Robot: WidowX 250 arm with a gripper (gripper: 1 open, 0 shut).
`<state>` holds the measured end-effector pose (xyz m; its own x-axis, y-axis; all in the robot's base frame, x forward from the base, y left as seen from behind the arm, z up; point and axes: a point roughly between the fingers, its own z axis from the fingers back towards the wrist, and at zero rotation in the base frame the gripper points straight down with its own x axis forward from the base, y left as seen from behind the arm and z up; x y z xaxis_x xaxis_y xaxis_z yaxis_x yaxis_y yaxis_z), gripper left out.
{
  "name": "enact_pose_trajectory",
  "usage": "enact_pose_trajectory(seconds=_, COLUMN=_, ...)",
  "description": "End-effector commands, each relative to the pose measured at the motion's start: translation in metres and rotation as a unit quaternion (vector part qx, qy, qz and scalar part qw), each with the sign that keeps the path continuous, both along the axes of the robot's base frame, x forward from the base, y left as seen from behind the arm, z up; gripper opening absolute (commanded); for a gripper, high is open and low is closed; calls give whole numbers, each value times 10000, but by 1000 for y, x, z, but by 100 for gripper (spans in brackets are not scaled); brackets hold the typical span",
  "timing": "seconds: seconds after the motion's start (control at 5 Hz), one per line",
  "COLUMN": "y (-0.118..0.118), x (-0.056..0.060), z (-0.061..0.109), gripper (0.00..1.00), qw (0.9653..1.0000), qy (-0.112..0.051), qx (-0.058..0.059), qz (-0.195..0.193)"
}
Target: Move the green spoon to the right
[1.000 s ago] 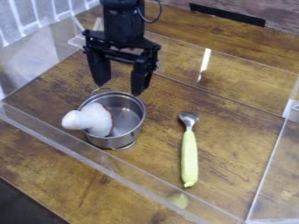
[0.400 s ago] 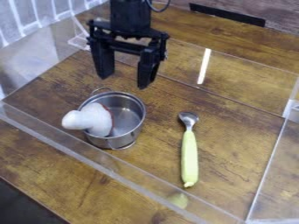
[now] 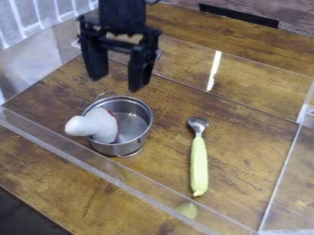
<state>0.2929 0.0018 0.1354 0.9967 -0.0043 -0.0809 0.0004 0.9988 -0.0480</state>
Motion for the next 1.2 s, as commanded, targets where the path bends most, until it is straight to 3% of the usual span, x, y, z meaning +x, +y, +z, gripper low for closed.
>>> enact_pose_trajectory(seconds=0.0, y=-1, x=-3, z=17, gripper=100, qw=9992, qy=-409, qx=1, qz=5)
enact_pose_trajectory(seconds=0.2, y=-8, x=-1, z=20, gripper=100, qw=9990, qy=-453, qx=49, qz=1)
enact_pose_trajectory(seconds=0.6, y=-8, x=-8, z=12, gripper=100, qw=9986, qy=-482, qx=72, qz=-186)
enact_pose_trajectory(seconds=1.0, y=7, x=4, z=20, gripper=100, qw=9980, qy=-544, qx=146, qz=-275)
